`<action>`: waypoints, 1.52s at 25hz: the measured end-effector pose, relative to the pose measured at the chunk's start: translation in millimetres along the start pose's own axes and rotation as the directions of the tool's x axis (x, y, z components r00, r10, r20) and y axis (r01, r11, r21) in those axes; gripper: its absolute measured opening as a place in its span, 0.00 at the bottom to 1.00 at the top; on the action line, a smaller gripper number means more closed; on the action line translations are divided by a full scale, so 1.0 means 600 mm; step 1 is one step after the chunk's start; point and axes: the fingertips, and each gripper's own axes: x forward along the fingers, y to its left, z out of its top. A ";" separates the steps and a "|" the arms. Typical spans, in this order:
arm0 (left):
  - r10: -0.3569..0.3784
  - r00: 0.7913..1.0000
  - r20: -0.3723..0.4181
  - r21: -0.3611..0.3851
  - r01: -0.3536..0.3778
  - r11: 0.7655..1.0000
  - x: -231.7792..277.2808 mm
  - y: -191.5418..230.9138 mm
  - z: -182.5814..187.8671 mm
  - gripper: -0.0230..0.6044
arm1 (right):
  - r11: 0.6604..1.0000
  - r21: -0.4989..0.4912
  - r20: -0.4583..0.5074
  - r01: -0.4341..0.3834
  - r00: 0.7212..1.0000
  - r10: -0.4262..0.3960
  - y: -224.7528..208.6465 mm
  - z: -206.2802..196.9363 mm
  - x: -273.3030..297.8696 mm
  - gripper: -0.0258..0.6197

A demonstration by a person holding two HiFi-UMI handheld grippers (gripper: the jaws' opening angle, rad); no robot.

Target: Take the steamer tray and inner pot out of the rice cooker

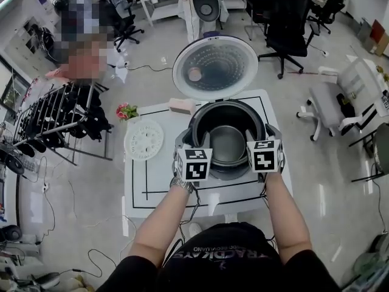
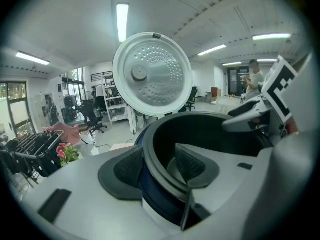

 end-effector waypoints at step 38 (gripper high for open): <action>0.061 0.996 0.062 -0.091 -0.055 0.994 -0.010 0.024 0.006 0.24 | 0.999 0.001 0.053 0.054 0.997 -0.054 0.006 0.032 -0.023 0.21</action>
